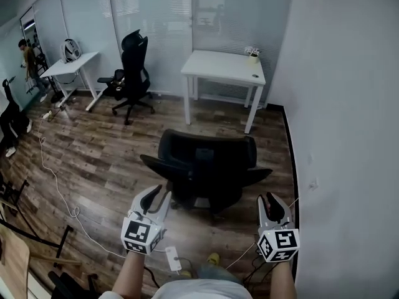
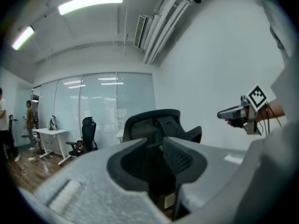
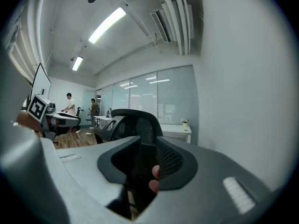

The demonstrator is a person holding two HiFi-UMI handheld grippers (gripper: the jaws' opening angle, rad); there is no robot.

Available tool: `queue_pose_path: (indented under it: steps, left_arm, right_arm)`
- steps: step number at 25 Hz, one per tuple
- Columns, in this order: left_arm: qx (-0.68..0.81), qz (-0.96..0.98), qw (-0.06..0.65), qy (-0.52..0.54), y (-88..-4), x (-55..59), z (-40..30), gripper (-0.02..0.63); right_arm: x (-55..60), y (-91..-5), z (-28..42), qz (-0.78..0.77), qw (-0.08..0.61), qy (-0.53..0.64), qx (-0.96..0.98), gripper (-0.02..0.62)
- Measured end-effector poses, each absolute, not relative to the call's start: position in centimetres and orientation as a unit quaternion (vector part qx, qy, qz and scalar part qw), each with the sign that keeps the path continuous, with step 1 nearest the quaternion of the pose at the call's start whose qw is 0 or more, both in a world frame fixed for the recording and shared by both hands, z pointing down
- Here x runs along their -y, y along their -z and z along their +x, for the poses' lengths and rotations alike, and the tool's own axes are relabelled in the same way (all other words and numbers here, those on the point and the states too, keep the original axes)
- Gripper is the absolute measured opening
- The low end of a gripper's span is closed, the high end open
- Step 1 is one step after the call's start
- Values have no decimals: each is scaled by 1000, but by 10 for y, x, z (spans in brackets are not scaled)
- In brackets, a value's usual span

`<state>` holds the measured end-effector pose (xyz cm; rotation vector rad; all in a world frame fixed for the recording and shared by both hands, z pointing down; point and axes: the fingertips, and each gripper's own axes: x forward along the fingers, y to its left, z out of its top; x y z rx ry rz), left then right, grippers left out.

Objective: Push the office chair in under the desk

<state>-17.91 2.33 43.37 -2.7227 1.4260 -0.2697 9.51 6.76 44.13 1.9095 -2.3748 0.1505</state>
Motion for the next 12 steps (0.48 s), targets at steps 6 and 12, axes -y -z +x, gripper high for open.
queue_pose_path:
  steps: [6, 12]
  left_arm:
    - [-472, -874, 27, 113, -444, 23, -157, 104]
    - [-458, -871, 52, 172, -454, 45, -147, 104]
  right_arm:
    - [-10, -451, 122, 596, 58, -48, 799, 84]
    - [18, -457, 129, 560, 83, -35, 824, 84]
